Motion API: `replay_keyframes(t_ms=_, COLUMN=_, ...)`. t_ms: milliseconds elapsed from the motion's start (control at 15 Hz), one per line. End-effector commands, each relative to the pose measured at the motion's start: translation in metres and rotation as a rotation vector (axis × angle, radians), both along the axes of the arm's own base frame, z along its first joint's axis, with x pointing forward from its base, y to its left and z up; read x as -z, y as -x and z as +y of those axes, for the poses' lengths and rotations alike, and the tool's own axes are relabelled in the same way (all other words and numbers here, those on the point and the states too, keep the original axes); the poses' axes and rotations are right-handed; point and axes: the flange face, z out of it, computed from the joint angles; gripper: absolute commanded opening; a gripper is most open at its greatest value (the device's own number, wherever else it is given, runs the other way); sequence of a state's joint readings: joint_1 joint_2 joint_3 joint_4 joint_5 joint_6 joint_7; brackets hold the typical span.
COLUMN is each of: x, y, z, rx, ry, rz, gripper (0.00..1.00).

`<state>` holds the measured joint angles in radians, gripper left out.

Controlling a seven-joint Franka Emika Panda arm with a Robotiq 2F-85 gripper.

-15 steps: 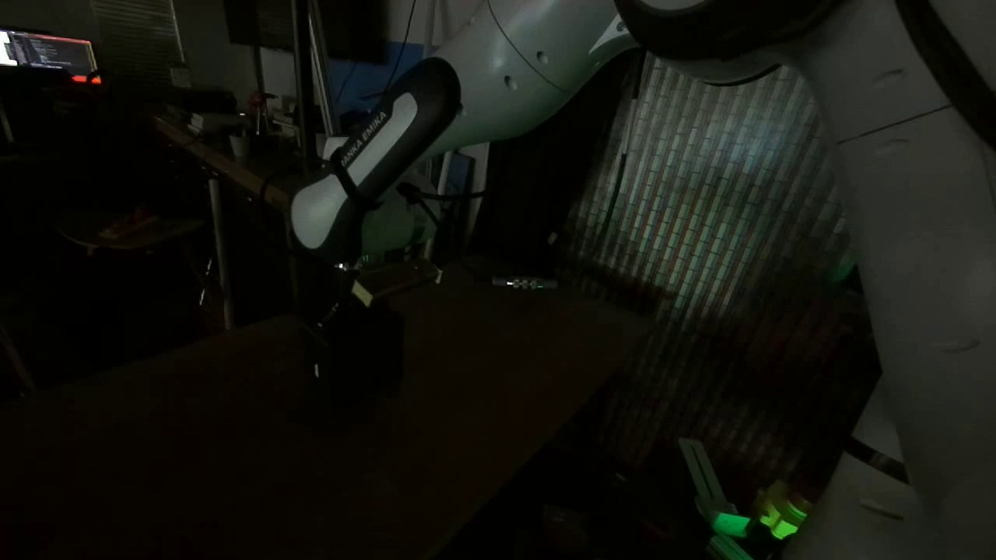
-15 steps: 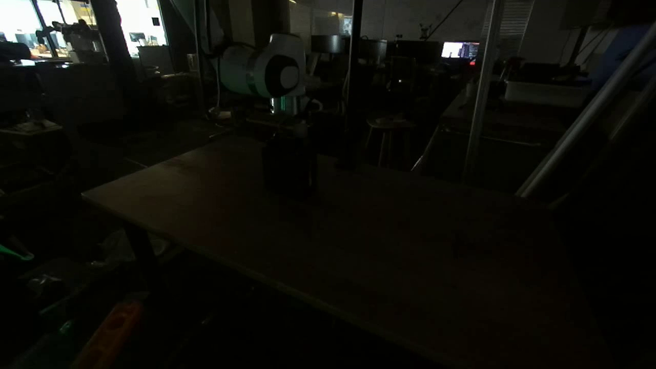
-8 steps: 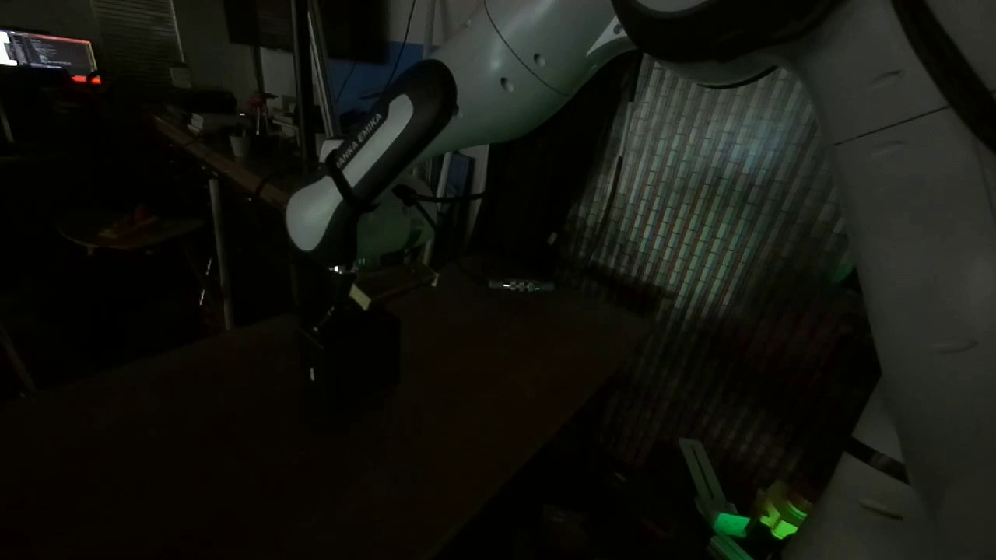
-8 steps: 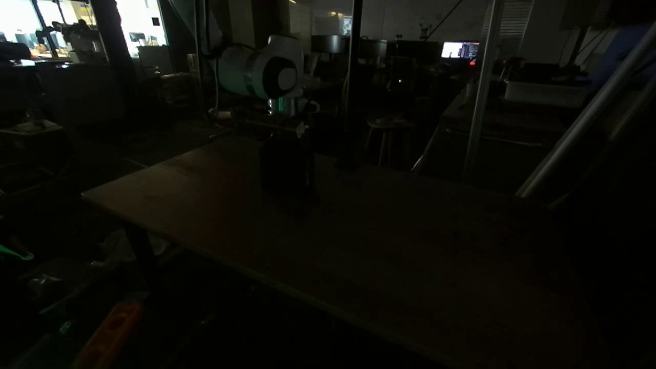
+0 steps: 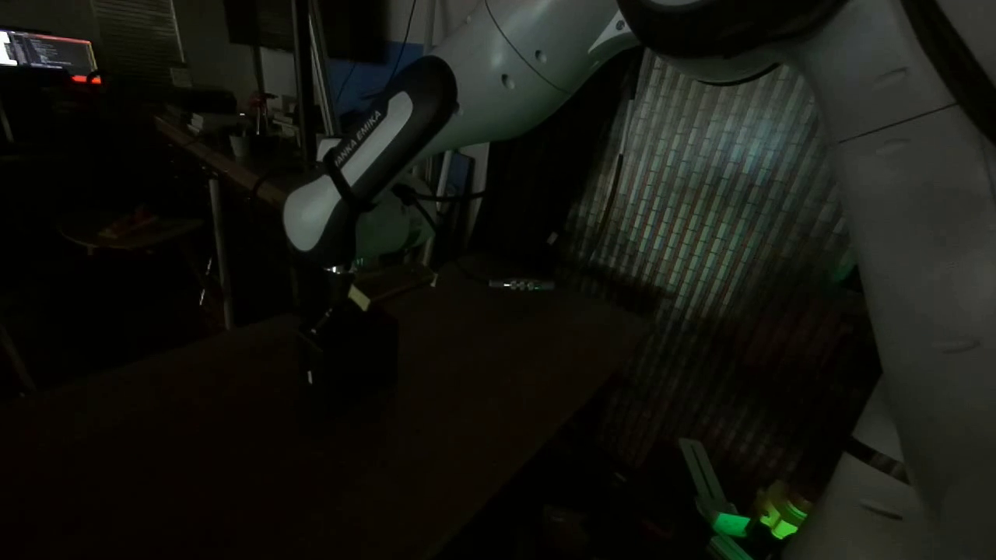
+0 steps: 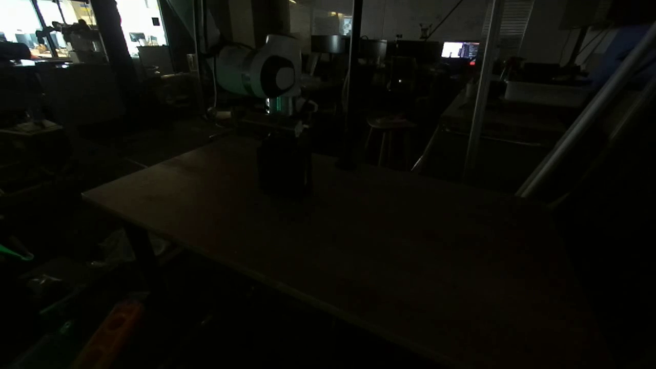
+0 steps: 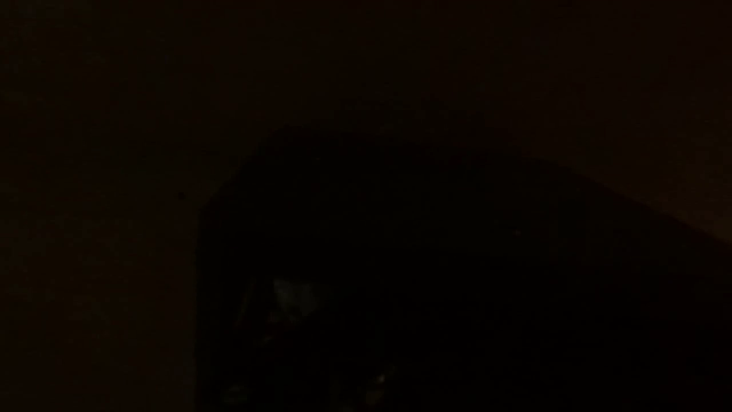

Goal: Put the towel inside the black box

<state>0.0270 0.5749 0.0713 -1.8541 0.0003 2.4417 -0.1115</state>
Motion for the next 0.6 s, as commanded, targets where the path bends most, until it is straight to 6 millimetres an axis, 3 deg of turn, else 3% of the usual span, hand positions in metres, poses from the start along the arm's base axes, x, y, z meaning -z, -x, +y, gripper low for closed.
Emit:
replay_keyframes(t_ms=0, x=-0.012, y=0.021, z=0.009, rx=-0.029, ry=0.014, rz=0.015, gripper=0.12)
replay_keyframes(t_ms=533, x=-0.077, y=0.052, z=-0.010, rx=-0.021, ry=0.103, rz=-0.024, gripper=0.12)
